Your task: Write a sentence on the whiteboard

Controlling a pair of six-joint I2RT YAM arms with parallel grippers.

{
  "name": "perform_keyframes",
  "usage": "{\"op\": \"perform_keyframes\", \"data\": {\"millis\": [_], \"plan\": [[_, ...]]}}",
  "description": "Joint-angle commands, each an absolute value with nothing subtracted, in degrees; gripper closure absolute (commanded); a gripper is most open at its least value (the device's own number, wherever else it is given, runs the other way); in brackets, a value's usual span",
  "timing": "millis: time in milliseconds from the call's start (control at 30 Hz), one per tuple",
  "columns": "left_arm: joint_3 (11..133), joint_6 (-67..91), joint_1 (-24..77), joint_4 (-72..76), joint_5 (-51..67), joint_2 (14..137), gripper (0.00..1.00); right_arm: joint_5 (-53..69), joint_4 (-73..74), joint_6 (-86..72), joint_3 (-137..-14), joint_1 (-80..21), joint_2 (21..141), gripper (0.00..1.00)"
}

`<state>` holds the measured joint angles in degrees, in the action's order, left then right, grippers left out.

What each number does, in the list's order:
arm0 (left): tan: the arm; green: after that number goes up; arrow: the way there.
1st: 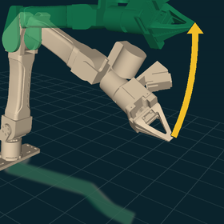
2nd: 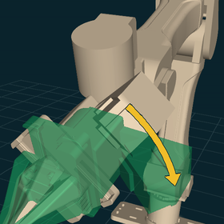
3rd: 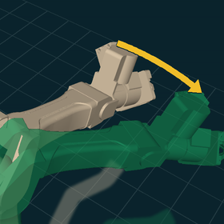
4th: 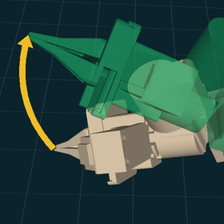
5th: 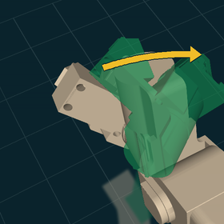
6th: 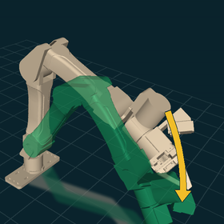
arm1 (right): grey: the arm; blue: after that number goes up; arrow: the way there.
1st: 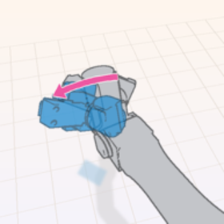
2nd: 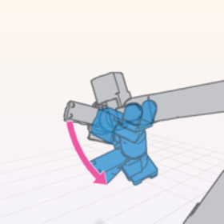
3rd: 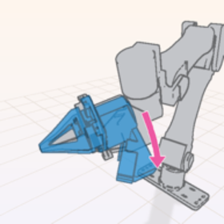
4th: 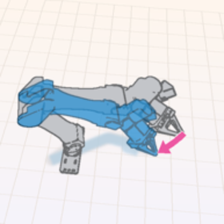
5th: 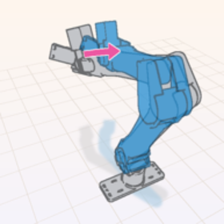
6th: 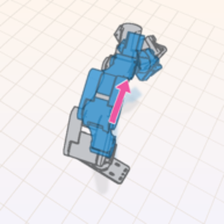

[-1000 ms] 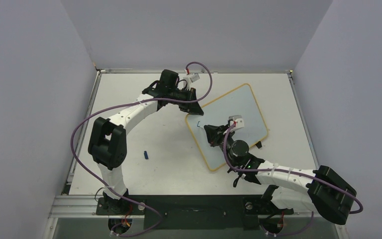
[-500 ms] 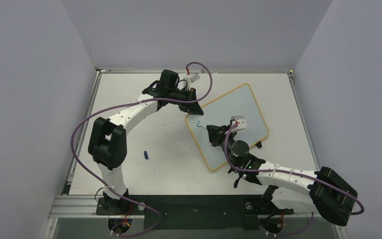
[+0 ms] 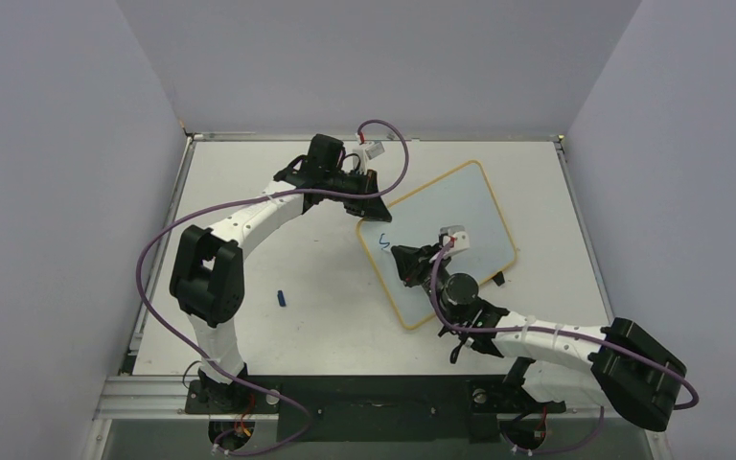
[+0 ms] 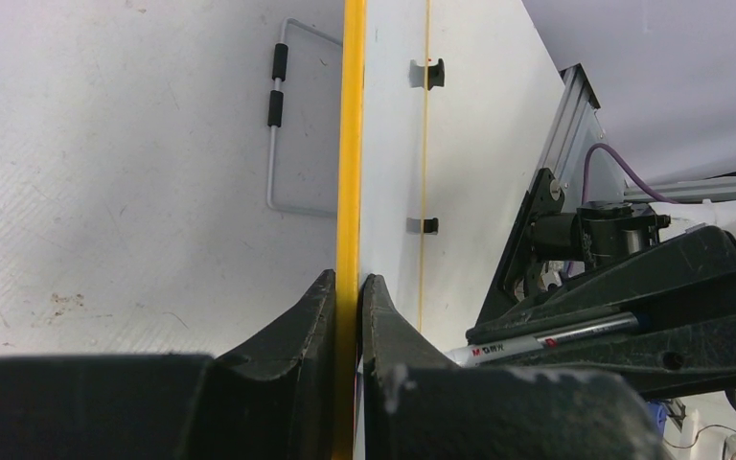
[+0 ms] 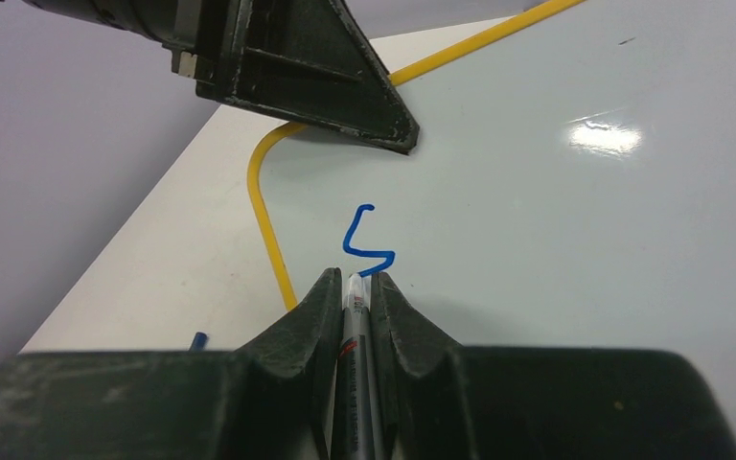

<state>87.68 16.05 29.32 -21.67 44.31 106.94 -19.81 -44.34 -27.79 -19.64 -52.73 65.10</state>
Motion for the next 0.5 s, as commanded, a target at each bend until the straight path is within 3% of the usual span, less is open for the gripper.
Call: {"op": "perform_keyframes", "data": {"millis": [0,467], "plan": [[87.7,13.2,30.6,-21.6,40.3,103.8,1.00,-16.2,-39.0,-27.8,-19.4,-53.7,68.9,1.00],[87.9,13.2,30.6,-21.6,40.4,103.7,1.00,-17.7,-35.1,-23.6,-27.0,-53.8,64.2,1.00]]}}
